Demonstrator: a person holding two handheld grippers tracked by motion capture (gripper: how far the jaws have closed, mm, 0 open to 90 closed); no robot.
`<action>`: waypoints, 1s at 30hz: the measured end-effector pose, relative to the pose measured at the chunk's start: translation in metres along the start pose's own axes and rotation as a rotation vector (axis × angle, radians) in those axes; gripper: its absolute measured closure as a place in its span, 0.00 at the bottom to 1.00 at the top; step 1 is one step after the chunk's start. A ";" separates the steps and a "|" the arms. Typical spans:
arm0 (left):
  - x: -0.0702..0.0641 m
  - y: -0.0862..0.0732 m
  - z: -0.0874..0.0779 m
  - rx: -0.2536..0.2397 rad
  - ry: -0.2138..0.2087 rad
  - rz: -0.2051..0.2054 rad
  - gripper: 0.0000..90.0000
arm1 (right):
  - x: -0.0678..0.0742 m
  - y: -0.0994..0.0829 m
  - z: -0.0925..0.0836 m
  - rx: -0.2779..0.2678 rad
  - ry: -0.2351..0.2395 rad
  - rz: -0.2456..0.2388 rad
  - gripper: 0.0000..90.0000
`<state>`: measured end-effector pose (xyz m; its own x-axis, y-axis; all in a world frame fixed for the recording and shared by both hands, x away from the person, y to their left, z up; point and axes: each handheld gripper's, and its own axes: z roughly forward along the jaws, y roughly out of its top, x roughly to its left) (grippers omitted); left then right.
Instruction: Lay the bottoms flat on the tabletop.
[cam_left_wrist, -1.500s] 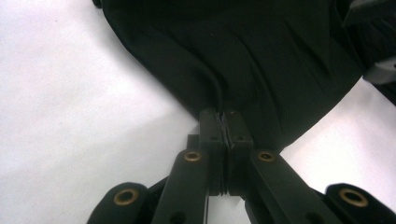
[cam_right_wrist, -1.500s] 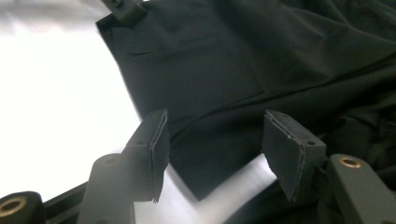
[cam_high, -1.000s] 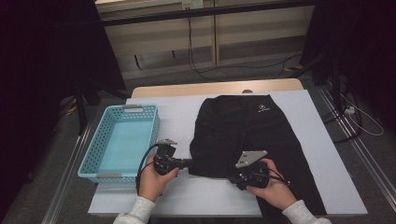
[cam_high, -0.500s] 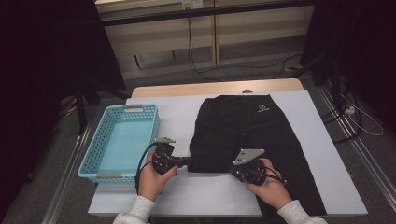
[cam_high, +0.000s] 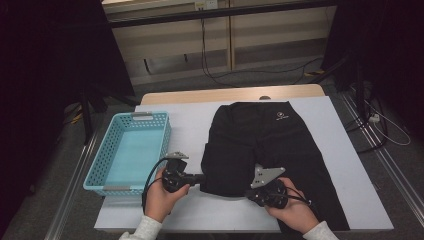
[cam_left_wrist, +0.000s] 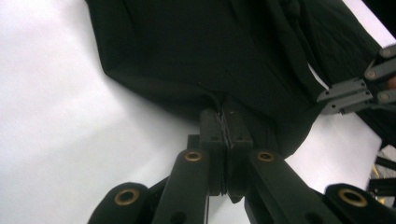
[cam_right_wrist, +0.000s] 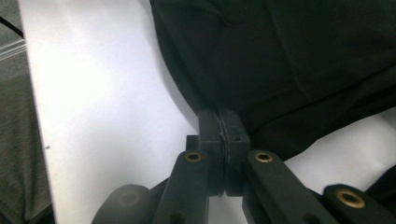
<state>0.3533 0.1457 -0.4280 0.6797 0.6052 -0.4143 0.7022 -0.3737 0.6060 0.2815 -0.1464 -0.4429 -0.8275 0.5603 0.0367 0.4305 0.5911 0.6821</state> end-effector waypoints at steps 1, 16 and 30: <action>-0.002 -0.002 -0.002 0.007 -0.001 0.002 0.99 | 0.001 0.000 -0.001 0.000 0.003 -0.005 1.00; -0.003 -0.008 -0.012 -0.002 -0.011 -0.012 0.99 | 0.014 -0.002 -0.003 0.014 0.085 -0.029 0.98; 0.001 -0.011 -0.008 0.025 -0.010 -0.027 0.99 | -0.005 0.002 -0.007 -0.092 0.000 0.059 0.52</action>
<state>0.3443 0.1562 -0.4293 0.6625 0.6081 -0.4374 0.7254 -0.3750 0.5773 0.2839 -0.1517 -0.4363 -0.8019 0.5923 0.0790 0.4435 0.5014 0.7429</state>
